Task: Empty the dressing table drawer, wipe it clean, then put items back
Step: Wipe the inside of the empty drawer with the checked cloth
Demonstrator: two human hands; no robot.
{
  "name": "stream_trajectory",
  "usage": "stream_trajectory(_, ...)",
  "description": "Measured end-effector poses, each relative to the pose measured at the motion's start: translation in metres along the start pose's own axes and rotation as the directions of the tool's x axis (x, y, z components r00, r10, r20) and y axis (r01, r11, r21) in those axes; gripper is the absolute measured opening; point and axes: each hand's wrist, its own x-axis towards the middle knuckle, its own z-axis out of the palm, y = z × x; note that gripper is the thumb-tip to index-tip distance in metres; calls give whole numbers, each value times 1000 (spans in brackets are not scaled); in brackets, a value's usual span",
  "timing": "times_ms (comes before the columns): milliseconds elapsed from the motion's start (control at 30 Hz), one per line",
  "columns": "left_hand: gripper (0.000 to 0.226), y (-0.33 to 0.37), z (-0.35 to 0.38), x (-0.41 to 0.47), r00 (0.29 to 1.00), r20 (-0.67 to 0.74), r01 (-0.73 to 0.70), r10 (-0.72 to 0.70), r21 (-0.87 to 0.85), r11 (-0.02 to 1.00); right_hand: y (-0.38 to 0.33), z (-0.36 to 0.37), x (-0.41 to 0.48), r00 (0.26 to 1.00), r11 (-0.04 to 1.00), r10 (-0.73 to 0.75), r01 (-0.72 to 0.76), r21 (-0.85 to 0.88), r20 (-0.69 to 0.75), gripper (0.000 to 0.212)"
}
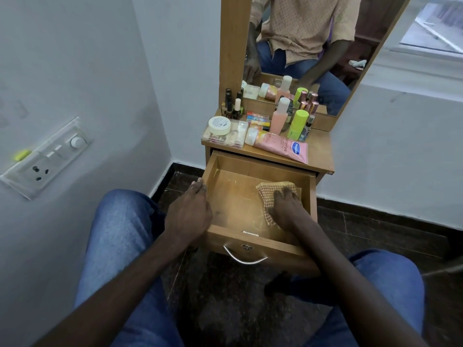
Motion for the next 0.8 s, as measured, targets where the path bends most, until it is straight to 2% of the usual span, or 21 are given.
stream_trajectory(167,53,1,-1,0,1000,1,7,-7,-13,1000,-27,7,17,991,993,114,-115,-7,-69,68)
stream_trajectory(367,53,4,-4,-3,1000,-7,19,-19,-18,1000,-38,12,21,945,947,320,-322,-19,-73,82)
stream_trajectory(667,53,6,-4,-2,1000,-18,24,-24,-30,999,-32,13,35,948,952,307,-305,36,-88,67)
stream_trajectory(800,55,6,-3,-4,1000,-14,17,-17,-9,1000,-20,18,31,947,958,287,-279,71,-146,74)
